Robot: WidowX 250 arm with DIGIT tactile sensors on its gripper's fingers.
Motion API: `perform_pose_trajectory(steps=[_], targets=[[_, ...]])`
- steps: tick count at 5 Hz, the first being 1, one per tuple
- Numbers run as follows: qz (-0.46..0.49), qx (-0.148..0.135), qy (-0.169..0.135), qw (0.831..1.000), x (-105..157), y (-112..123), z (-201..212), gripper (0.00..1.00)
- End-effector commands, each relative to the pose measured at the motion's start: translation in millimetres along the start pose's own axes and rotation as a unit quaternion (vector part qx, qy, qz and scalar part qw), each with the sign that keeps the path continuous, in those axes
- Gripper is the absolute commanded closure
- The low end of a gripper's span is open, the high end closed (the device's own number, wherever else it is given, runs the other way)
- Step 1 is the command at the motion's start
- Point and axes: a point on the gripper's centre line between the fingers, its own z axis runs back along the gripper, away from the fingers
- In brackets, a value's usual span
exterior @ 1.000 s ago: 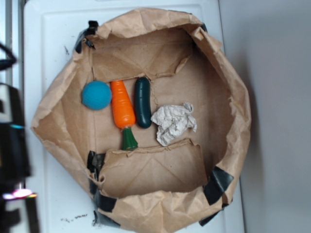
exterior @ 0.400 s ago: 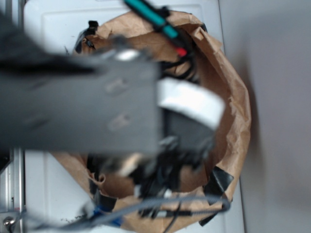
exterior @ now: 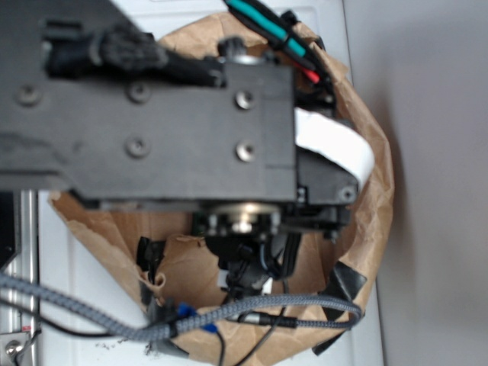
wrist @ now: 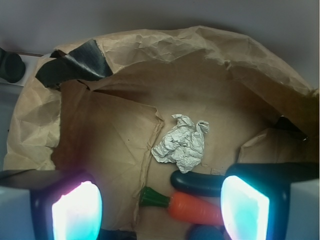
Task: Grab the white paper.
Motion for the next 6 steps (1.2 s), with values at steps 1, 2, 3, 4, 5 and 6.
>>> perform_pose_trajectory(steps=[1,2,3,4,5,6], targets=[[0.005,0.005,-0.012,1.000,6.0,2.0,6.7,0.00],[0.005,0.005,-0.012,1.000,6.0,2.0,6.7,0.00],[-0.015,0.018,-0.012,1.000,-7.2,21.8,-28.0,0.00],[-0.025,0.026,-0.007,0.999,-17.9,36.6,-45.8,0.00],[-0.036,0.037,-0.002,0.999,-16.5,34.7,-72.3,0.00],[-0.029,0.031,0.018,0.999,-4.2,17.6,-84.2,0.00]])
